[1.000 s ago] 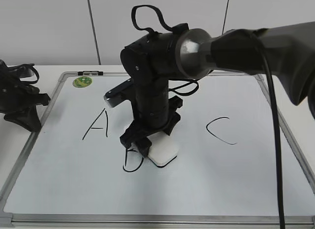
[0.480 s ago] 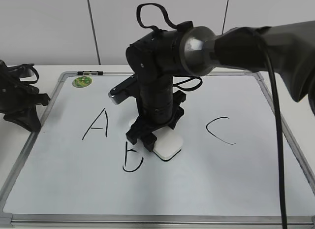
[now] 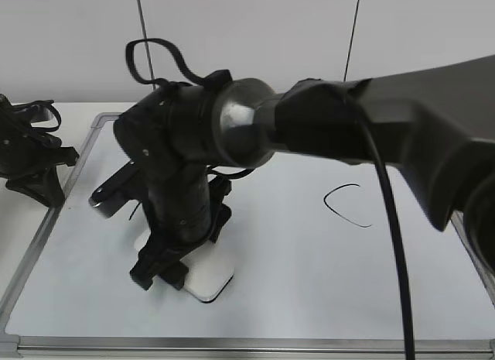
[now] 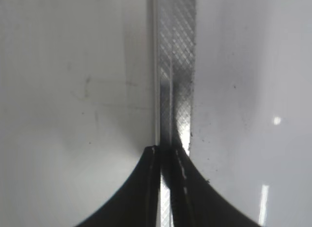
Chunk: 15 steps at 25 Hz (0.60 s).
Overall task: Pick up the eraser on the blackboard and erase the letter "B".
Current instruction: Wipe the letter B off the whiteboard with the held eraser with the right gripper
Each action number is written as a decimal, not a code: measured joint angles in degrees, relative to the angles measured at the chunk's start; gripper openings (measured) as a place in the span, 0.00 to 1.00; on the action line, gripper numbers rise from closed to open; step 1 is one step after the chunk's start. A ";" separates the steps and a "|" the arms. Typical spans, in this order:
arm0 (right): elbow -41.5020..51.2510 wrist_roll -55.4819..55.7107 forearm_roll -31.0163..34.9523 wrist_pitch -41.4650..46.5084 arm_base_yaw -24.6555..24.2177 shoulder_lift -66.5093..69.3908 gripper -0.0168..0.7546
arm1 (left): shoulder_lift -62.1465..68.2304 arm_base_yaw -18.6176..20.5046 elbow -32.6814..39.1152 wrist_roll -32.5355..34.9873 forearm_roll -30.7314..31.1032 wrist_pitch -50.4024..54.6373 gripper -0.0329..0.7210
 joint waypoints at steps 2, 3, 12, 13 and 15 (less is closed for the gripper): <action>0.00 0.00 0.44 0.00 1.97 -0.01 0.72 | 0.00 0.00 0.00 0.00 0.00 0.00 0.06; 0.00 0.00 0.67 0.00 2.67 -0.01 0.72 | 0.00 0.00 0.00 0.00 0.00 0.00 0.06; 0.00 -0.09 0.37 -0.13 3.87 0.12 0.72 | 0.00 0.00 0.00 0.00 0.00 0.00 0.06; 0.00 -0.09 0.39 -0.13 3.74 0.12 0.72 | 0.00 0.00 0.00 0.00 0.00 0.00 0.06; 0.00 -0.09 0.26 -0.13 3.50 0.12 0.72 | 0.00 0.00 0.00 0.00 0.00 0.00 0.06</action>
